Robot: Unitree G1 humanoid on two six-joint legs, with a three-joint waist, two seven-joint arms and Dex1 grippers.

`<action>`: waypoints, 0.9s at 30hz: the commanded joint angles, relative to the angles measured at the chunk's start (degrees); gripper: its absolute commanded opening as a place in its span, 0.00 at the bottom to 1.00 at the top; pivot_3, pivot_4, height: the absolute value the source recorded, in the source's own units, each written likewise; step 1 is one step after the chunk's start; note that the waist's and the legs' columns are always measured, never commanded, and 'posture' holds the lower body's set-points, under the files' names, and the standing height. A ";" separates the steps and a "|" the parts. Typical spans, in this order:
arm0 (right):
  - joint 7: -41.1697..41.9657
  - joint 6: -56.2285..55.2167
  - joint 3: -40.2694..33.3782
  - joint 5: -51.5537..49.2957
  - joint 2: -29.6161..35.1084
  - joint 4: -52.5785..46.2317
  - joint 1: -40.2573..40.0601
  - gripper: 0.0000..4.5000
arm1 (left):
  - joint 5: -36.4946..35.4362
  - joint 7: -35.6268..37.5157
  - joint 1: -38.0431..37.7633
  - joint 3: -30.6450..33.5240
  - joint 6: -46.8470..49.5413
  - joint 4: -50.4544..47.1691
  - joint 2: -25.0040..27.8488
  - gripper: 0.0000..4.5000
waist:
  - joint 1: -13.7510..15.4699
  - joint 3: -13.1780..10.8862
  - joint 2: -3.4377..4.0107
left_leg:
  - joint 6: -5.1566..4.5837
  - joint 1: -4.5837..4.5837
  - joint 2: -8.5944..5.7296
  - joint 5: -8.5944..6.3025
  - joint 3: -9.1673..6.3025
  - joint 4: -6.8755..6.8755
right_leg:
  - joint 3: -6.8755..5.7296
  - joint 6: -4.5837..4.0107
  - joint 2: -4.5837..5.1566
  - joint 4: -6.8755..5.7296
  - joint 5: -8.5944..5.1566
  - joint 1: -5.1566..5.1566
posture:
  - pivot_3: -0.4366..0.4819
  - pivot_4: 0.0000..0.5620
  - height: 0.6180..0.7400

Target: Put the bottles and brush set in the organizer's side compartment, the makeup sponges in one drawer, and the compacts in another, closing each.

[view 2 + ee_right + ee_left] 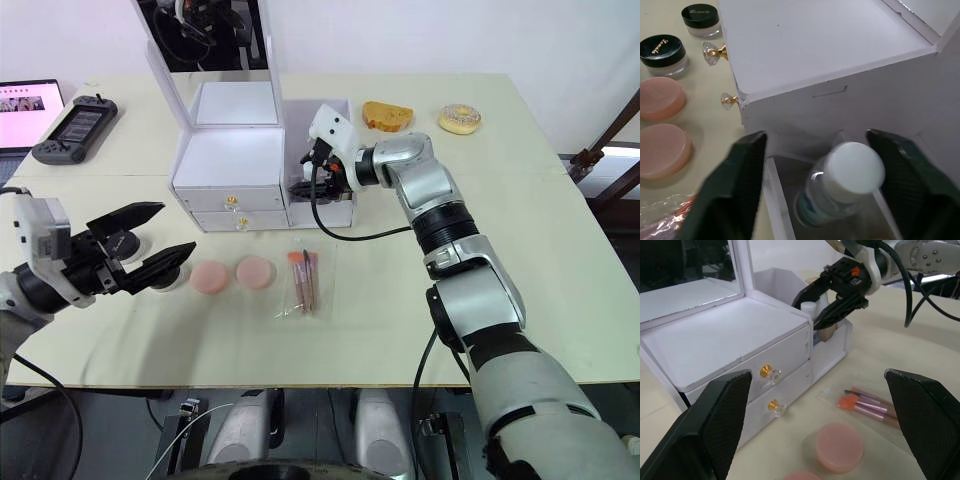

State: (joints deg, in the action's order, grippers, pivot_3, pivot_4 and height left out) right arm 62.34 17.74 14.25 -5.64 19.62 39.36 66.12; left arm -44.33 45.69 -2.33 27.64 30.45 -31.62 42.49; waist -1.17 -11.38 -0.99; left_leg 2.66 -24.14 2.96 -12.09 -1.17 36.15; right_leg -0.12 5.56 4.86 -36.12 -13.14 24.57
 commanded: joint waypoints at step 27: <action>1.30 -10.93 -30.03 -9.81 31.88 -13.59 -35.05 0.99 | 10.87 15.99 -5.74 18.09 -19.88 52.08 10.70 1.00 | -0.19 0.02 -0.02 | 0.03 0.00 0.04 -0.02 0.29 -0.10 | 0.04 -0.15 0.14 0.12 0.06 0.20 | 0.48 0.27 1.00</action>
State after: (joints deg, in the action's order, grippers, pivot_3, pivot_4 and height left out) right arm 64.36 10.07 -13.31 -15.83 50.20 24.66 32.23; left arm -34.14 61.18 -8.23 42.78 12.62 17.57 51.48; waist -1.36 -11.37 -1.02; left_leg 2.70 -24.08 3.02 -12.11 -0.88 36.05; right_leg -0.08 5.41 5.00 -36.01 -13.08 24.76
